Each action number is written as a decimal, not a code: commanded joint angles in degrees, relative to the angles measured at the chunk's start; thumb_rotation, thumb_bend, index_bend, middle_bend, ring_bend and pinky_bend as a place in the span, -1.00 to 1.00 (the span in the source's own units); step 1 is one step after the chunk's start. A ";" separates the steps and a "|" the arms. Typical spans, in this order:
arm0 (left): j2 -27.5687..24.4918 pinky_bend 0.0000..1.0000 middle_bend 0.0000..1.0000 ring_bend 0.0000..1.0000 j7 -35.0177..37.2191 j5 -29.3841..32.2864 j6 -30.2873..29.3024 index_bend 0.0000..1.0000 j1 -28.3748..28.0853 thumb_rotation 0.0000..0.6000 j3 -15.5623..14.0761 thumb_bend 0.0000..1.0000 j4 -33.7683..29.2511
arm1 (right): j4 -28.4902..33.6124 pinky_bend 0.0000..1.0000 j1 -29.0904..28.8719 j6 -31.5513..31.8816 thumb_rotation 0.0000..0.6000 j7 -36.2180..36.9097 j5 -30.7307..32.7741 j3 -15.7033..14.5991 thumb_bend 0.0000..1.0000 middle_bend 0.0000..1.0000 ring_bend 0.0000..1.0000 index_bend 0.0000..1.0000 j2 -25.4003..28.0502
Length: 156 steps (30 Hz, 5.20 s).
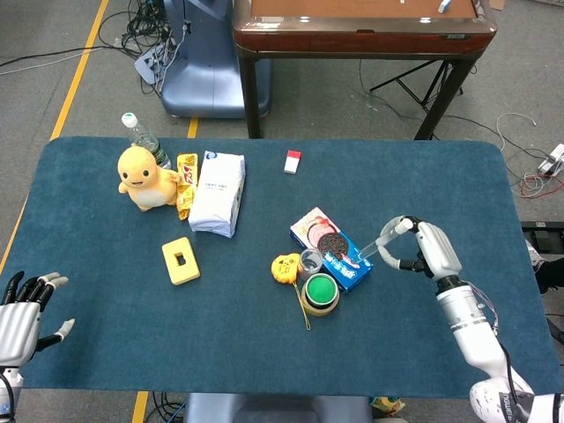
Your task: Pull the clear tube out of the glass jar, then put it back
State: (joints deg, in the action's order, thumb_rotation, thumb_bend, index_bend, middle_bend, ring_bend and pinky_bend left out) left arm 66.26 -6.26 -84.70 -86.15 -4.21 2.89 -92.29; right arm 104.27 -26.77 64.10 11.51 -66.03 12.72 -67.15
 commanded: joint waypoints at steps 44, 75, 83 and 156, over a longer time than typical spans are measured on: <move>0.22 -0.96 -0.60 -0.68 -0.56 0.22 0.95 -0.51 -0.89 1.00 0.08 -0.51 -0.24 | 0.28 -0.46 2.84 -2.11 1.00 2.11 -0.80 1.35 0.17 -0.13 -0.41 0.24 0.77; -0.14 -0.96 -0.60 -0.68 -0.73 0.06 0.52 -0.51 -0.59 1.00 -0.19 -0.51 -0.67 | -6.15 -0.46 3.30 2.93 1.00 -2.79 -6.89 0.15 0.17 -0.13 -0.41 0.24 -2.57; -0.16 -0.96 -0.60 -0.68 -0.77 0.16 0.60 -0.51 -0.66 1.00 -0.13 -0.51 -0.72 | -10.35 -0.46 3.47 8.06 1.00 -9.74 -9.42 -0.39 0.17 -0.13 -0.41 0.25 -6.81; -0.15 -0.96 -0.60 -0.68 1.67 0.62 -0.15 -0.51 0.55 1.00 -0.41 -0.51 1.48 | -11.64 -0.46 -8.83 -5.75 1.00 -0.36 -4.53 3.34 0.16 -0.12 -0.41 0.25 -15.80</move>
State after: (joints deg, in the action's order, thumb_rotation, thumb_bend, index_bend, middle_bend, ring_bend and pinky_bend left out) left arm 66.11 -4.59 -84.08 -86.31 -3.66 2.47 -90.81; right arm 93.23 -35.31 58.48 11.52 -70.32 16.39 -82.46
